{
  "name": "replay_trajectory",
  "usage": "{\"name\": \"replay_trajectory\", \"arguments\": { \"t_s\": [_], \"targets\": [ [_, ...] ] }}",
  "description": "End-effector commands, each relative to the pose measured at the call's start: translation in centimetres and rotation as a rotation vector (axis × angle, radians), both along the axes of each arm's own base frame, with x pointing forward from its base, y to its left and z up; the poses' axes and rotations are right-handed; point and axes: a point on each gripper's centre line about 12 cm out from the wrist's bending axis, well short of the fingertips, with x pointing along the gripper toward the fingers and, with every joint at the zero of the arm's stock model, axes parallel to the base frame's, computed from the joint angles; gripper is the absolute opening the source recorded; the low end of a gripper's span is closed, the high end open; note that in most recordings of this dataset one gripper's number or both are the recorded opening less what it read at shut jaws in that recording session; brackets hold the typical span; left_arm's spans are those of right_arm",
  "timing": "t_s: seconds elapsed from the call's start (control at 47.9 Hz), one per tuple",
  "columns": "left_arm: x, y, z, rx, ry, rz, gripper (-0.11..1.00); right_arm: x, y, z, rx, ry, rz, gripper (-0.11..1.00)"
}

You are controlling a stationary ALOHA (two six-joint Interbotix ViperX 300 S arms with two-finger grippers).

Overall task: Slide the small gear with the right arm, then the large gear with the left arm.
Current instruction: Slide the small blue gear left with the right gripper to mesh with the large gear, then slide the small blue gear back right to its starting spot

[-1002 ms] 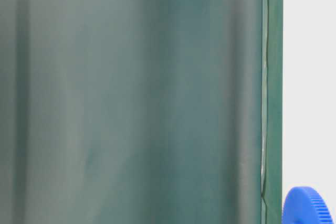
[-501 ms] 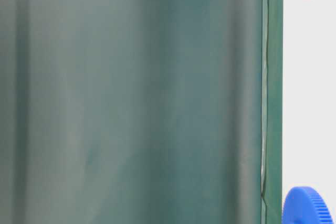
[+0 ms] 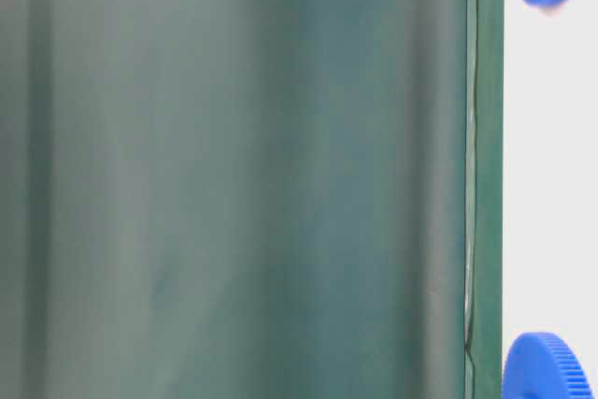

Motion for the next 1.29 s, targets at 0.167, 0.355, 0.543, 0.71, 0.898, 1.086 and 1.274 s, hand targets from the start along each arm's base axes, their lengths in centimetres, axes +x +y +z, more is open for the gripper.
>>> {"name": "replay_trajectory", "arguments": {
  "t_s": [0.167, 0.355, 0.543, 0.71, 0.898, 1.086, 1.274],
  "targets": [
    [0.2, 0.0, 0.4, 0.001, -0.014, 0.002, 0.0, 6.4, -0.2, -0.1, -0.014, -0.032, 0.073, 0.51],
    [0.1, 0.0, 0.2, -0.001, -0.008, 0.002, 0.0, 12.3, -0.8, -0.3, -0.035, -0.053, 0.12, 0.51],
    [0.1, 0.0, 0.2, -0.001, -0.009, 0.002, 0.0, 17.9, -0.9, 0.2, -0.089, -0.097, 0.194, 0.51],
    [0.1, 0.0, 0.1, -0.001, -0.008, 0.002, 0.0, 22.4, -0.7, 0.9, -0.129, -0.143, 0.241, 0.51],
    [0.0, 0.0, 0.0, -0.001, -0.006, 0.002, 0.0, 24.4, -0.6, 1.3, -0.173, -0.131, 0.289, 0.51],
    [0.0, 0.0, -0.1, -0.001, -0.005, 0.002, 0.0, 24.4, -0.6, 1.3, -0.181, -0.124, 0.296, 0.51],
    [0.0, 0.0, 0.0, -0.001, -0.006, 0.002, 0.0, 24.4, -0.6, 1.3, -0.184, -0.126, 0.299, 0.51]
  ]
}}
